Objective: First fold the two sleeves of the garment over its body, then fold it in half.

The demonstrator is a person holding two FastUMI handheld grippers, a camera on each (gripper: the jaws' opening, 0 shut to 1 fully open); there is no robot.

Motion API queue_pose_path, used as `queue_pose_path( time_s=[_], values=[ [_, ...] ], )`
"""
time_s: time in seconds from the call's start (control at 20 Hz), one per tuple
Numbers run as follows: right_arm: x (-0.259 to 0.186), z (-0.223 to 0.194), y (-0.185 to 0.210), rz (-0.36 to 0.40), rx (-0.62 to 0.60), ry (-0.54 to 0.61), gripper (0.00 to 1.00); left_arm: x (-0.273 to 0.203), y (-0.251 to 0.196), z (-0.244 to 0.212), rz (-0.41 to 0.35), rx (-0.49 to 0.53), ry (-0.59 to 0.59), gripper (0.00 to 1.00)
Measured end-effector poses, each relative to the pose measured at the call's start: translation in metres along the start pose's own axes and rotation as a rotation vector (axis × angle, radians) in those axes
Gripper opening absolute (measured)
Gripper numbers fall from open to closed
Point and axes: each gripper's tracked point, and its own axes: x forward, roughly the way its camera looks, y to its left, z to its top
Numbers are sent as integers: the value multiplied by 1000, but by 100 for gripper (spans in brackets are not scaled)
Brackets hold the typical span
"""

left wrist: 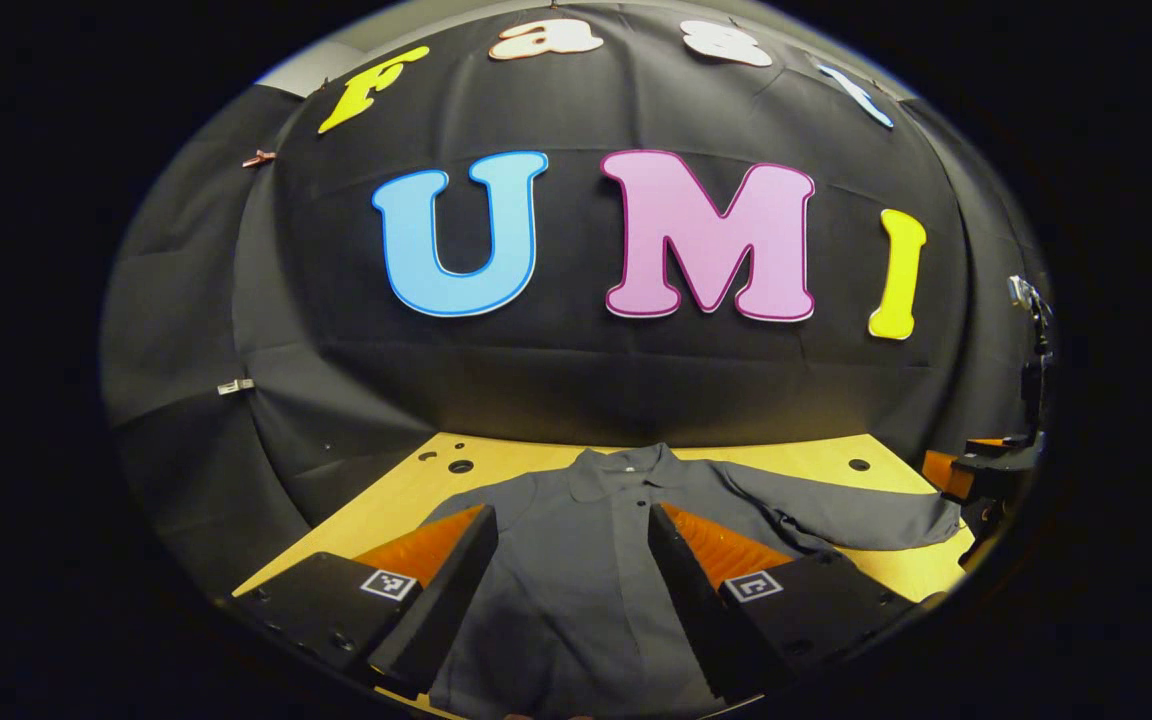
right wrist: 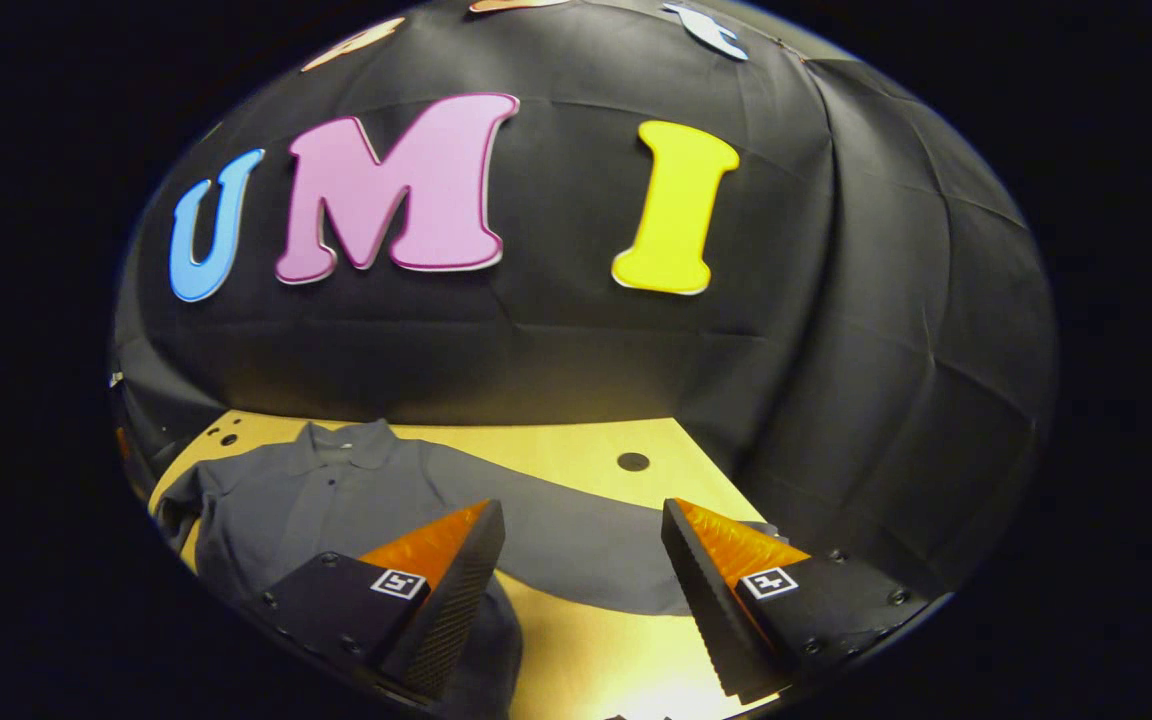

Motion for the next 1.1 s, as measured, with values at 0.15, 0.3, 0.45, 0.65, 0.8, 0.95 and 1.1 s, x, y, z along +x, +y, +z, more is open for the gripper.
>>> queue_pose_path(
  time_s=[0.15, 0.3, 0.45, 0.65, 0.8, 0.95, 1.1],
  values=[
    [26, -11, -31, -51, 10, 24, 98, 6, -6, 0, 2, 26, 11, 96],
    [48, -24, -64, -117, 27, 62, 98, 9, -14, -8, -11, 47, 42, 96],
    [62, -43, -97, -182, 44, 105, 98, 9, -22, -13, -11, 52, 61, 95],
    [74, -69, -143, -256, 49, 151, 98, 4, -34, -13, -19, 35, 82, 95],
    [86, -91, -172, -297, 39, 195, 98, 2, -37, -16, -23, 57, 91, 95],
    [96, -102, -190, -316, 66, 214, 98, 2, -39, -22, -16, 63, 111, 95],
    [111, -118, -196, -320, 74, 255, 98, 1, -46, -26, -18, 70, 123, 95]
  ],
)
